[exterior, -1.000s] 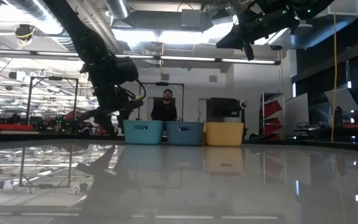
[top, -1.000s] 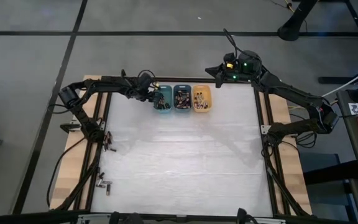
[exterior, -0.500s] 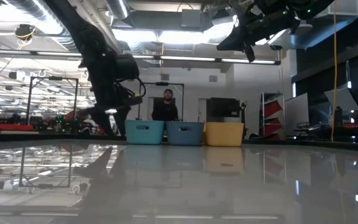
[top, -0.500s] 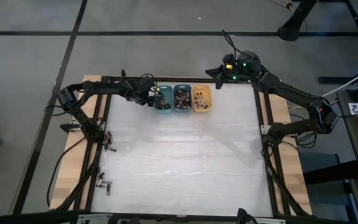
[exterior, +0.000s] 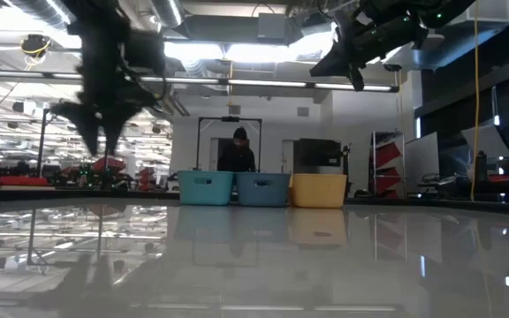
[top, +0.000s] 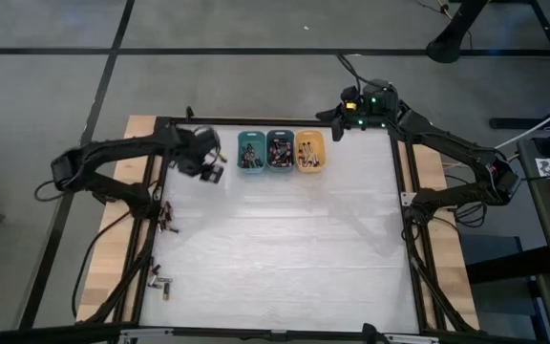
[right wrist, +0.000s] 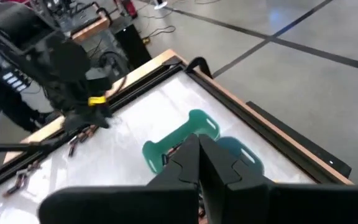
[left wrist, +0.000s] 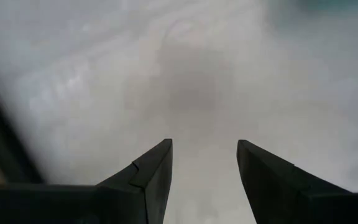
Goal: Sort batteries
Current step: Put the brown battery into the green bin
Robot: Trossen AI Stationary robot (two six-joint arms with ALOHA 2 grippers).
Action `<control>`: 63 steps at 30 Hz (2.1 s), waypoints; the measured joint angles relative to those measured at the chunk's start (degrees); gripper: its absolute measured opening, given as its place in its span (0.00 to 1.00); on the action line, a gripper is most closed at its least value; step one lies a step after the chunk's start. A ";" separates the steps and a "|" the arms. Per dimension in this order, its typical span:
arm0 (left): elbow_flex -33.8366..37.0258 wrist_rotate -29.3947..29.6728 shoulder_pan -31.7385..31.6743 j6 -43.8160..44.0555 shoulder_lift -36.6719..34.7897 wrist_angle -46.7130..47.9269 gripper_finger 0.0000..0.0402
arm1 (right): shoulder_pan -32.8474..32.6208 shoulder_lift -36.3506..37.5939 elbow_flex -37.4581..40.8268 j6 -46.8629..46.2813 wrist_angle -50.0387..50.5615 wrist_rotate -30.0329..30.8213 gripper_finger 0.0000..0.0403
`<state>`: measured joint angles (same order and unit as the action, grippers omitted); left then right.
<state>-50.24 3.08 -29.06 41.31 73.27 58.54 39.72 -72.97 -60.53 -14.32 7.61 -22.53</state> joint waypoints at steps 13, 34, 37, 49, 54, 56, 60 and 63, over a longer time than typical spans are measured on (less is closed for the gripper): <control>0.00 -13.80 42.37 24.61 -2.30 5.02 0.42 | 0.00 -0.18 0.00 7.74 -0.22 -5.46 0.00; 0.00 -16.06 86.39 53.80 11.18 -17.43 0.42 | -12.04 -0.27 0.00 4.52 1.07 2.34 0.00; 0.00 -16.44 89.58 52.83 11.92 -17.47 0.42 | -14.71 -0.27 0.00 2.29 -1.53 6.19 0.00; -4.15 -11.20 96.47 36.96 15.24 -18.80 0.42 | -28.06 -0.29 0.00 -5.69 -2.48 24.77 0.00; -4.17 -15.99 98.50 33.07 18.16 -22.47 0.42 | -33.96 -0.33 0.00 -9.30 -1.32 33.90 0.00; -4.24 -16.12 99.16 33.37 18.23 -24.34 0.42 | -35.85 -0.93 -0.02 -9.78 -1.16 36.54 0.00; -7.79 -12.55 98.58 31.08 18.23 -19.74 0.39 | -38.07 -3.05 -0.04 -12.46 -1.14 39.07 0.00; -10.91 -6.66 97.25 28.12 18.21 -17.07 0.33 | -38.03 -5.85 -0.04 -15.30 -1.29 39.43 0.00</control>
<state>-61.15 -3.58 68.19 69.42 91.48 41.47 1.69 -78.82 -60.58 -29.62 6.32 16.90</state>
